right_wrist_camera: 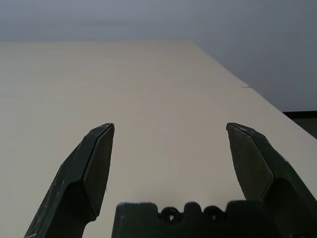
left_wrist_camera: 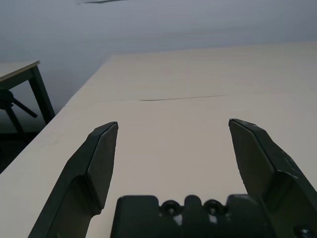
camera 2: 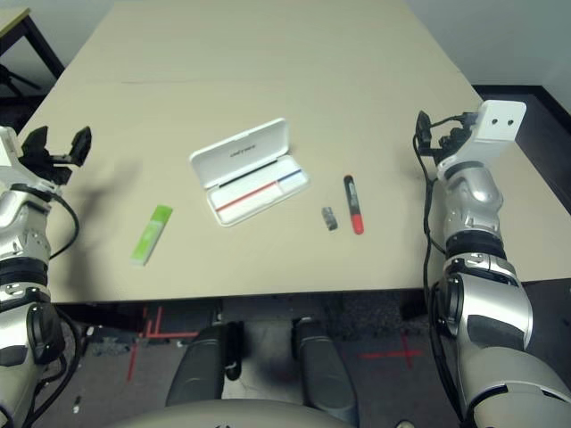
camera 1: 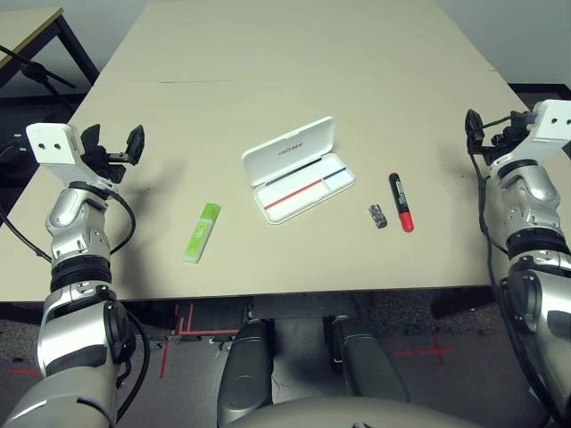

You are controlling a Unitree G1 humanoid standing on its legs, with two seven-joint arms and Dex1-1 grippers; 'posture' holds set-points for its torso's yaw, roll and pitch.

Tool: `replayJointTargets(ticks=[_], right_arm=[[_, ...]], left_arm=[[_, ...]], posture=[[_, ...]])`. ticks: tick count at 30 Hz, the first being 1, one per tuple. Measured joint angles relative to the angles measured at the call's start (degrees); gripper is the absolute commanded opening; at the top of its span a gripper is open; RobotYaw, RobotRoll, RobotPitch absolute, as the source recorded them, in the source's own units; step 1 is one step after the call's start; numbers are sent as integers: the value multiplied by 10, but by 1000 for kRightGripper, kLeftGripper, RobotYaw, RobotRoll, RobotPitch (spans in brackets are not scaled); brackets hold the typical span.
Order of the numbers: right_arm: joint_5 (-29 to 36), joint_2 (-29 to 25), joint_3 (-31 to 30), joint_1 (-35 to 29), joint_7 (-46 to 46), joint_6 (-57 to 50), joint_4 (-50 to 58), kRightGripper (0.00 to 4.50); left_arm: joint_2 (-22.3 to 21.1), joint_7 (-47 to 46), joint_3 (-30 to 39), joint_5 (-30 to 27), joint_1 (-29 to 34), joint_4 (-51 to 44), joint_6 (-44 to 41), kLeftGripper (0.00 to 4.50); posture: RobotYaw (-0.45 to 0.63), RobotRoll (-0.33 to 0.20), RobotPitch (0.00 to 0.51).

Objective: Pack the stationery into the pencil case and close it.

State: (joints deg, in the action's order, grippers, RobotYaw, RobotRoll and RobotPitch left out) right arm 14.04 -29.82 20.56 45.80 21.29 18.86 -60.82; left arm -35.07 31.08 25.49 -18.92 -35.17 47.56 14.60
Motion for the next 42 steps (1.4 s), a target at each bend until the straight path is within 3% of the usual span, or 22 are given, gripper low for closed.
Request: replayJointTargets(ticks=[12, 26, 38, 42], right_arm=[[-2, 7, -1, 4, 15, -6, -1, 4500], [5, -66, -41, -29, 229, -161, 116, 4500], [-2, -72, -111, -44, 364, -224, 160, 4500], [-8, -80, -139, -47, 420, -238, 172, 4500]], left_arm=[[5, 0, -13, 0, -7, -38, -23, 4493], [55, 9, -54, -1, -12, -135, -88, 4493], [45, 13, -44, -36, 92, -300, -164, 4493], [21, 36, -44, -51, 124, -370, -209, 4493]], posture=[[-34, 0, 174], [-60, 0, 183], [25, 0, 160], [39, 0, 173]])
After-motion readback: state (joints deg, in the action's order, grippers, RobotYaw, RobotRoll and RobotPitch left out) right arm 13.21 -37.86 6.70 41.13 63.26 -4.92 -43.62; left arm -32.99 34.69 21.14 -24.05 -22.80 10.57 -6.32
